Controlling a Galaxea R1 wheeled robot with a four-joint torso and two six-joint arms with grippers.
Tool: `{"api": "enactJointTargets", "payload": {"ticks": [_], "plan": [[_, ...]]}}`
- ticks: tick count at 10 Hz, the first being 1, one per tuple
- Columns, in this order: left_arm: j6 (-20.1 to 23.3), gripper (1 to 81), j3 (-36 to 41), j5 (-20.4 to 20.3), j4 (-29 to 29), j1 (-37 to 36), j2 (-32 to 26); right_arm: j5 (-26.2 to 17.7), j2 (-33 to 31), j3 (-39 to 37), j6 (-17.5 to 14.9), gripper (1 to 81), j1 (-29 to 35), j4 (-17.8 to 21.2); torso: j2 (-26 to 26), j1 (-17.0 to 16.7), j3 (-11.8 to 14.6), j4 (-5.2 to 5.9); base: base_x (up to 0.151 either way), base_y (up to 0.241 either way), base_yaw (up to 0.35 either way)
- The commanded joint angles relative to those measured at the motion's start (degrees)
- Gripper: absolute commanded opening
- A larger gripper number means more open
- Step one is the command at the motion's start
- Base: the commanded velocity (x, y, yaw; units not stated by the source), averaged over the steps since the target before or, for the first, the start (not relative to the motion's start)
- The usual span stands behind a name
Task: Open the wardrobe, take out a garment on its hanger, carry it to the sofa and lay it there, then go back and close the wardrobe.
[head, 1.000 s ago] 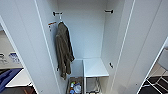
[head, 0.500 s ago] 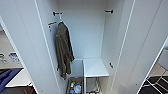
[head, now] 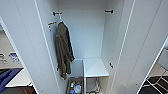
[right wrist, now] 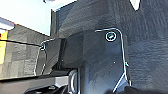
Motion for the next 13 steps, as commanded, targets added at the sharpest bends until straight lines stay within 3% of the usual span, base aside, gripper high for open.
{"api": "enactJointTargets", "payload": {"ticks": [1, 3, 5, 8, 10, 12, 13], "plan": [[-0.44, 81.1, 20.04, -1.83, -1.09, -5.52, -21.15, -0.57, -7.18, 1.14, 5.38, 81.1, 6.2, 0.65, 0.0, 0.0, 0.0, 0.0, 0.0, 0.0, 0.0], [-2.37, 81.1, 24.81, -5.63, -1.54, -6.58, -27.42, -0.05, -10.79, 1.32, 8.81, 81.1, 8.84, 0.56, 0.0, 0.0, 0.0, 0.0, 0.0, 0.0, 0.0], [-9.14, 81.1, 26.92, -7.92, -1.45, -7.81, -33.31, 0.31, -13.69, 1.05, 12.85, 81.1, 12.01, 0.65, 0.0, 0.0, 0.0, 0.0, 0.0, 0.0, 0.0], [-26.49, 81.1, 25.17, -16.08, -1.45, -8.6, -40.68, 0.39, -15.27, -4.03, 20.04, 81.1, 17.72, 0.65, 0.0, 0.0, 0.0, 0.0, 0.0, 0.0, 0.0], [-36.8, 81.1, 19.83, -17.23, -1.36, -10.79, -41.83, 0.39, -15.45, -7.37, 25.49, 81.1, 22.2, 0.65, 0.0, 0.02, 0.0, 0.0, 0.0, 0.0, 0.0], [-42.98, 81.1, 15.14, -16.97, -0.84, -15.01, -42.18, 0.13, -15.88, -10.1, 28.82, 81.1, 26.41, 0.65, 0.0, 0.02, -0.02, 0.0, 0.0, 0.0, 0.0], [-45.25, 81.1, 14.79, -16.89, -0.75, -17.12, -43.23, 0.04, -16.5, -11.5, 32.16, 81.1, 28.44, 0.65, 0.0, 0.02, -0.02, 0.0, 0.0, 0.0, 0.0]]}}
